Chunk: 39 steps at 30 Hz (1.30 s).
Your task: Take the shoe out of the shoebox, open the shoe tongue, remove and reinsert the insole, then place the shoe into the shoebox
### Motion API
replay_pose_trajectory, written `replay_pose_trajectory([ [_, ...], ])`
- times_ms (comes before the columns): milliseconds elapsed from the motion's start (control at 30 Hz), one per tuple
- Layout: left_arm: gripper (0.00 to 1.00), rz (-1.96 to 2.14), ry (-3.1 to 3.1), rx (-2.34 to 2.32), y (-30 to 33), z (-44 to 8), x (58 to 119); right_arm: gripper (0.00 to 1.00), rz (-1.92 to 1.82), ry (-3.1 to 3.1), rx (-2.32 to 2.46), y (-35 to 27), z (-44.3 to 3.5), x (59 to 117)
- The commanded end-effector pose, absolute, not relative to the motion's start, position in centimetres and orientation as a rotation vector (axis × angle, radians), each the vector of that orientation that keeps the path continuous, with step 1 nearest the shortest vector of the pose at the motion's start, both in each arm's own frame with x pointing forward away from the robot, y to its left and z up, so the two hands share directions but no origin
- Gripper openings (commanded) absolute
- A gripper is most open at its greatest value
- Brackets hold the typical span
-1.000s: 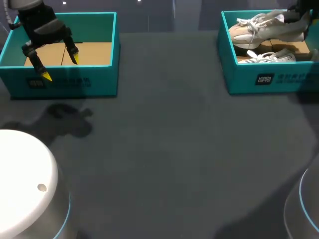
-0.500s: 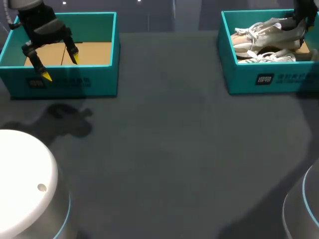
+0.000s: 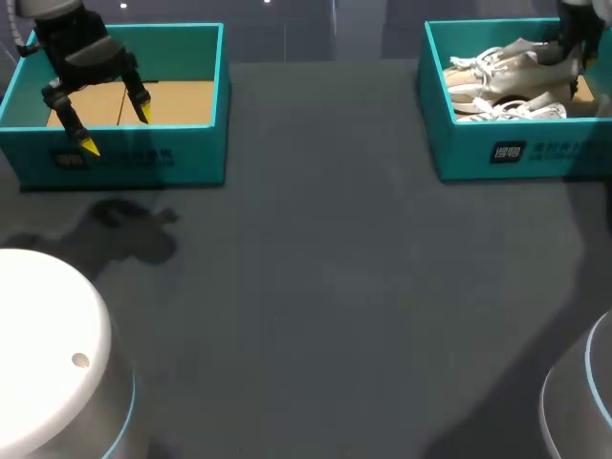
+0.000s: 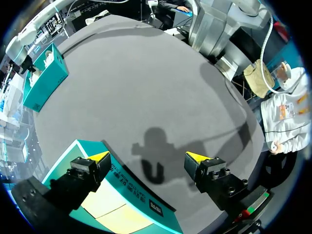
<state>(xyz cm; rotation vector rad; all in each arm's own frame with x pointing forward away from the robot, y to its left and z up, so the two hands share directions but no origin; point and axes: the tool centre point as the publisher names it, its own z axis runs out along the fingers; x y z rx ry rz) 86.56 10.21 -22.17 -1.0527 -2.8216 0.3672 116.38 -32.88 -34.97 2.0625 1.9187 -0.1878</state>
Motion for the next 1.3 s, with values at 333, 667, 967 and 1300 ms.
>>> replay_pose_trajectory([
  [333, 1.00, 0.364, -2.820, -1.054, 10.2, -22.1, 86.6, 0.09, -0.180, 1.980, 2.089, -33.7, -36.4, 117.4],
  [667, 1.00, 0.364, -2.820, -1.054, 10.2, -22.1, 86.6, 0.39, -0.160, 1.962, 2.093, -33.7, -35.2, 116.9],
  [967, 1.00, 0.364, -2.820, -1.054, 10.2, -22.1, 86.6, 0.76, -0.120, 1.972, 2.099, -33.2, -34.3, 116.4],
  [1300, 1.00, 0.364, -2.820, -1.054, 10.2, -22.1, 86.6, 1.00, -0.003, 2.002, 2.102, -31.7, -29.1, 114.1],
])
